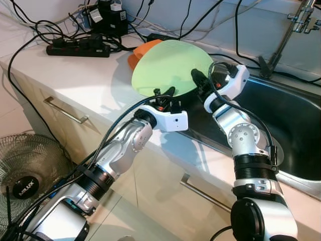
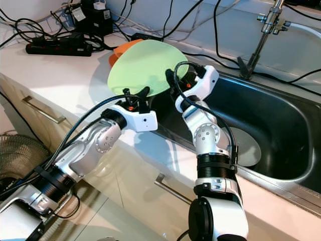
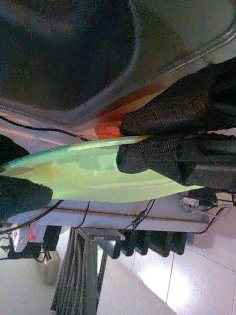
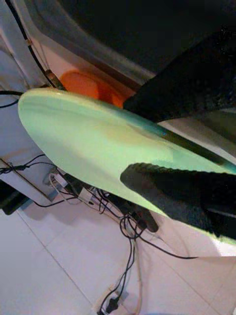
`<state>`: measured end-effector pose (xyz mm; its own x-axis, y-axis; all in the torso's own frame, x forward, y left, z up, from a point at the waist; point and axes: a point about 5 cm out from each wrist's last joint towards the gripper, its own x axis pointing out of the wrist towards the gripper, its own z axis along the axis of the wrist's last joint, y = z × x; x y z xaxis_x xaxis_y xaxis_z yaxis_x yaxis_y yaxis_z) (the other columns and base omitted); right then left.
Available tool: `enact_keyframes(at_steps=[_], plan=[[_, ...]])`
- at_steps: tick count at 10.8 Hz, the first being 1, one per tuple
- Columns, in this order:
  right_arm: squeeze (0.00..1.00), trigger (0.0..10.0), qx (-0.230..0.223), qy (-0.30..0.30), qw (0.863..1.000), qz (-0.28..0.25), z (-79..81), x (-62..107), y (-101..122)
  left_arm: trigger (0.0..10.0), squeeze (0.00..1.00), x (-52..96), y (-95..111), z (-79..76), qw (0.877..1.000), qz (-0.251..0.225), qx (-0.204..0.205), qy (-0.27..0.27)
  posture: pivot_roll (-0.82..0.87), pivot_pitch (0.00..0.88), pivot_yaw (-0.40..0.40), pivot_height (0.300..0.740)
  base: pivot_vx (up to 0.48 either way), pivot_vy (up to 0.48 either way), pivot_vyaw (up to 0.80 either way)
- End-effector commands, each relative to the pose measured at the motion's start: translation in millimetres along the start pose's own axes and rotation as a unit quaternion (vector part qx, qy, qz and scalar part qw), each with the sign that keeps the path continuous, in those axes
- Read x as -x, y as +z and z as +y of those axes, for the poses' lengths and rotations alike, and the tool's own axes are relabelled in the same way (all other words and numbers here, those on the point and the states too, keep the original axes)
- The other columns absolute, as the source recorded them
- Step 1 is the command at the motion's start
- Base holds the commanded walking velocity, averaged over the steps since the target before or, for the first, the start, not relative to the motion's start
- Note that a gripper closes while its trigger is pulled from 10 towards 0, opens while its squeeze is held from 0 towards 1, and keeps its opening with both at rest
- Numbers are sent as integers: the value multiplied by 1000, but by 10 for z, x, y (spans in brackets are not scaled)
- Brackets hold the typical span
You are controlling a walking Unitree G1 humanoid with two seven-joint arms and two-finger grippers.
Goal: Kitchen organization
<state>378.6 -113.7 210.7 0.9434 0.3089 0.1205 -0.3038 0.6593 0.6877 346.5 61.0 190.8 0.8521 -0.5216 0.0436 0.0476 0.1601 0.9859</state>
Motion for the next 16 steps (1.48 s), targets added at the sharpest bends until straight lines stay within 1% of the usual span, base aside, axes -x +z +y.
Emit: enact_keyframes(at_steps=[1, 5, 6, 7, 9, 12, 13, 14, 16], plan=[[0, 0, -11, 7, 1000, 1, 38, -13, 5, 10000, 0, -4, 104, 56, 1000, -26, -10, 12, 236, 22, -28, 740, 0, 0, 0], [0, 0, -25, 8, 1000, -1, 32, -5, 7, 10000, 0, -9, 110, 62, 999, -31, -21, 13, 233, 23, -25, 740, 0, 0, 0], [0, 0, -27, 8, 1000, -1, 33, -5, 5, 10000, 627, -12, 109, 62, 999, -31, -21, 12, 233, 22, -26, 740, 0, 0, 0], [0, 0, -31, 7, 999, -2, 36, -7, 5, 10000, 1000, -14, 108, 61, 999, -32, -20, 10, 234, 23, -25, 740, 0, 0, 0], [0, 0, -44, -5, 999, -22, 11, -9, 48, 10000, 1000, -9, 112, 44, 999, -34, -17, 6, 235, 19, -25, 740, 0, 0, 0], [0, 0, -92, -25, 991, -90, -66, 9, 244, 10000, 1000, -9, 117, 51, 999, -37, -16, 8, 236, 14, -25, 740, 0, 0, 0], [0, 0, -112, -34, 986, -121, -120, 32, 335, 10000, 1000, -6, 115, 51, 999, -36, -15, 11, 238, 12, -25, 740, 0, 0, 0], [0, 0, -122, -47, 981, -141, -173, 53, 395, 10000, 0, -6, 111, 51, 999, -35, -13, 12, 239, 11, -25, 740, 0, 0, 0], [0, 0, -144, -62, 971, -182, -261, 106, 503, 10000, 0, 3, 118, 50, 999, -35, -8, 16, 236, 15, -24, 740, 0, 0, 0]])
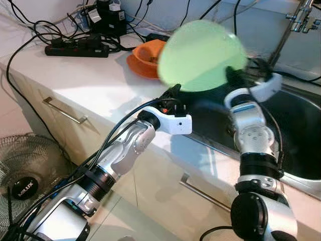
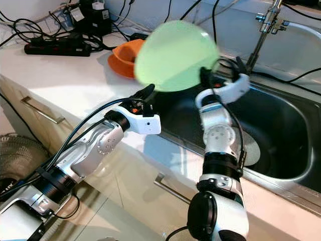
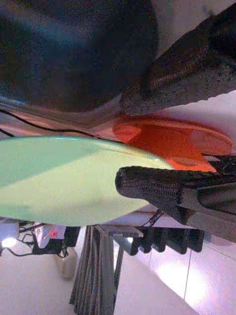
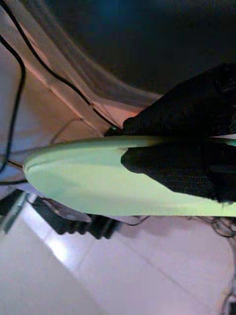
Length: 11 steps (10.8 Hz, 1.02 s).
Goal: Kitchen organization
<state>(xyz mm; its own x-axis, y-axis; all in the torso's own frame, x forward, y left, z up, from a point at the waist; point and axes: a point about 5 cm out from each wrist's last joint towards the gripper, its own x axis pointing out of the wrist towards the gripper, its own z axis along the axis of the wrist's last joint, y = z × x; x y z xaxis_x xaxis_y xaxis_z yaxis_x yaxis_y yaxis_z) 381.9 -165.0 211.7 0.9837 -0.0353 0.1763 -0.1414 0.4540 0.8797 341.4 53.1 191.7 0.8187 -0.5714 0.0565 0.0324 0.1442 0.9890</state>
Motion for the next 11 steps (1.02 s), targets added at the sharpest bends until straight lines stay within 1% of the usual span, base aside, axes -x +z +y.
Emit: enact_keyframes(at_steps=[1, 3, 4, 5, 6, 7, 8, 9, 10, 11], plan=[[0, 0, -15, 17, 999, -36, 109, -43, 143, 10000, 0, 6, 23, 54, 1000, -4, 4, 14, 236, 16, -24, 740, 0, 0, 0], [0, 0, -43, -4, 994, -103, 35, -33, 355, 10000, 0, 48, 7, 50, 1000, 1, 16, 18, 243, 21, -28, 740, 0, 0, 0], [0, 0, -50, -7, 991, -122, 16, -24, 412, 10000, 0, 62, -12, 50, 1000, 5, 19, 19, 244, 21, -29, 740, 0, 0, 0], [0, 0, -46, -16, 989, -137, -12, -14, 454, 10000, 0, 74, -37, 48, 1000, 10, 23, 19, 244, 21, -29, 740, 0, 0, 0], [0, 0, -22, -36, 988, -147, -82, 3, 474, 10000, 0, 92, -68, 46, 999, 18, 33, 21, 244, 20, -29, 740, 0, 0, 0], [0, 0, -9, -44, 988, -148, -119, 10, 465, 10000, 0, 115, -107, 37, 998, 29, 57, 22, 245, 23, -29, 740, 0, 0, 0], [0, 0, 19, -51, 990, -134, -155, 6, 424, 10000, 0, 154, -188, 0, 991, 50, 126, 25, 244, 26, -29, 740, 0, 0, 0], [0, 10000, 30, -62, 989, -130, -204, 12, 393, 10000, 0, 182, -262, -51, 968, 73, 236, 35, 250, 28, -32, 740, 0, 0, 0], [0, 10000, 39, -69, 987, -140, -244, 28, 394, 10000, 0, 227, -333, -105, 948, 91, 302, 40, 252, 29, -32, 740, 0, 0, 0], [0, 10000, 38, -74, 986, -147, -280, 37, 411, 10000, 0, 268, -377, -129, 937, 106, 331, 46, 255, 30, -33, 740, 0, 0, 0]])
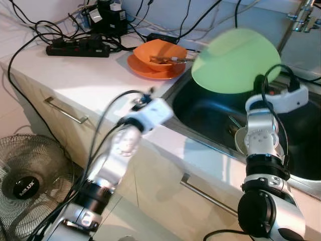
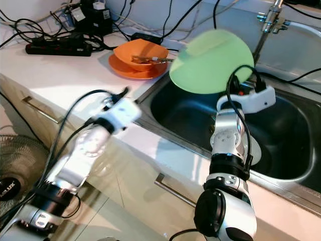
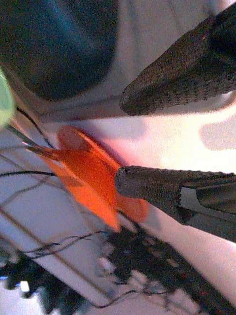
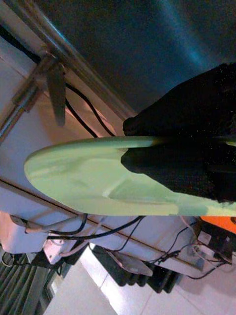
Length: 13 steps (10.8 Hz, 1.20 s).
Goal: Kitchen organization
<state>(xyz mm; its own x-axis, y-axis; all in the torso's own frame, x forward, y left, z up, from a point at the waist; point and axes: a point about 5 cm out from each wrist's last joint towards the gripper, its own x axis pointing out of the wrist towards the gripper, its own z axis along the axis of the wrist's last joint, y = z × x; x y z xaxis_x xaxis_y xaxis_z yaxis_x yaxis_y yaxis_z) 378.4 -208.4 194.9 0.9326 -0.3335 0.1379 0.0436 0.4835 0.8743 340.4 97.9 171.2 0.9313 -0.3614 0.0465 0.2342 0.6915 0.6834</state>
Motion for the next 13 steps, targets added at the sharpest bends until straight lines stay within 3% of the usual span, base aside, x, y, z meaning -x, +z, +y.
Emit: enact_keyframes(at_steps=[1, 4, 7, 8, 9, 11, 13], plan=[[0, 10000, 1, 2, 999, -32, 17, -27, 118, 10000, 0, 11, -48, 0, 1000, 14, 17, -3, 260, 32, -37, 740, 0, 0, 0], [0, 10000, 13, -27, 998, -59, -78, -37, 203, 10000, 0, 28, -65, 4, 999, 19, 34, -1, 256, 33, -35, 740, 0, 0, 0], [0, 10000, 83, -32, 995, -53, -122, -29, 158, 10000, 0, 37, -76, -4, 999, 25, 46, -9, 257, 35, -34, 740, 0, 0, 0], [0, 10000, 108, -29, 993, -44, -132, -21, 110, 10000, 0, 45, -80, -26, 996, 28, 81, -18, 259, 35, -35, 740, 0, 0, 0], [0, 10000, 185, -15, 983, -18, -156, -3, -3, 10000, 0, 56, -85, -121, 970, 33, 237, -38, 258, 36, -35, 740, 0, 0, 0], [0, 10000, 235, 0, 972, -7, -151, 1, -69, 10000, 0, 70, 103, -177, 934, 6, 349, -74, 260, 35, -37, 740, 0, 0, 0], [0, 10000, 285, 15, 958, 12, -132, -4, -152, 10000, 0, 107, 336, -251, 902, -15, 414, -119, 263, 28, -41, 740, 0, 0, 0]])
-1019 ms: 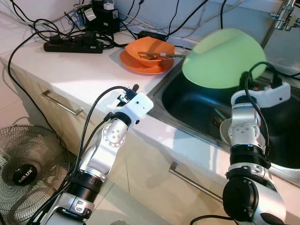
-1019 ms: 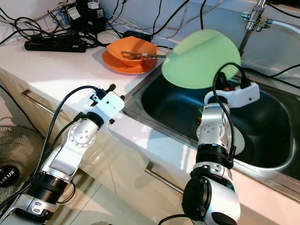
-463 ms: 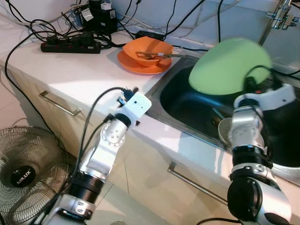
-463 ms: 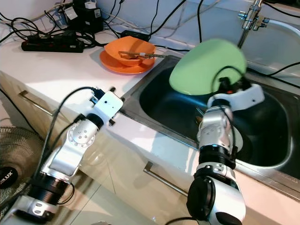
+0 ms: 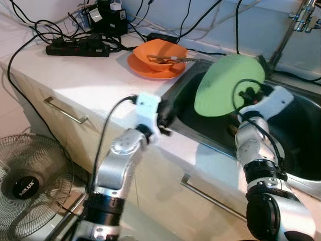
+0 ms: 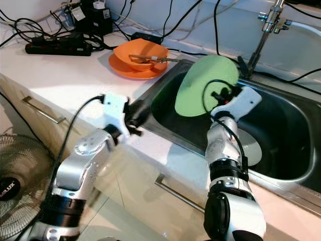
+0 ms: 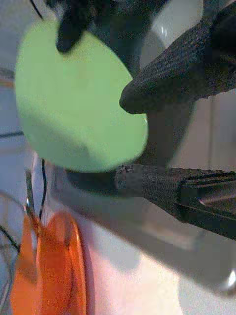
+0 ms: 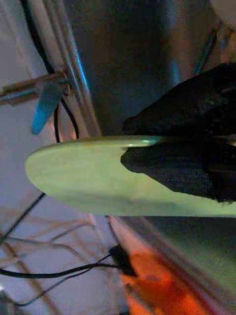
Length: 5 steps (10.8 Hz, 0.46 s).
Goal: Kitchen organization
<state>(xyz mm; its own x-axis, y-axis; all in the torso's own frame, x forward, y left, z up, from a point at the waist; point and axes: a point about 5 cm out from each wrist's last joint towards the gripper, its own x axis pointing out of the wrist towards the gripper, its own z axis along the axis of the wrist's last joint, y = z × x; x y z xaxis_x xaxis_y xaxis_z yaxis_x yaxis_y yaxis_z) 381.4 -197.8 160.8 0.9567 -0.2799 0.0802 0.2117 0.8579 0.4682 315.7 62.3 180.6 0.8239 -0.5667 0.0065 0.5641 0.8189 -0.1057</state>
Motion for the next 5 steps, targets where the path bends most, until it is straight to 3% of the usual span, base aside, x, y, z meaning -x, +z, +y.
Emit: enact_keyframes(at_steps=[1, 3, 5], plan=[[0, 10000, 21, 9, 1000, -22, 53, -55, 115, 10000, 0, 14, 39, -53, 1000, -1, 14, -15, 263, 23, -41, 740, 0, 0, 0], [0, 10000, 105, 4, 992, 65, 45, -20, -163, 10000, 0, 24, 87, -65, 999, 6, 29, -22, 265, 14, -40, 740, 0, 0, 0], [0, 10000, 139, 18, 984, 114, 52, 34, -341, 10000, 0, 38, 87, -61, 999, 15, 31, -19, 271, 11, -43, 740, 0, 0, 0]])
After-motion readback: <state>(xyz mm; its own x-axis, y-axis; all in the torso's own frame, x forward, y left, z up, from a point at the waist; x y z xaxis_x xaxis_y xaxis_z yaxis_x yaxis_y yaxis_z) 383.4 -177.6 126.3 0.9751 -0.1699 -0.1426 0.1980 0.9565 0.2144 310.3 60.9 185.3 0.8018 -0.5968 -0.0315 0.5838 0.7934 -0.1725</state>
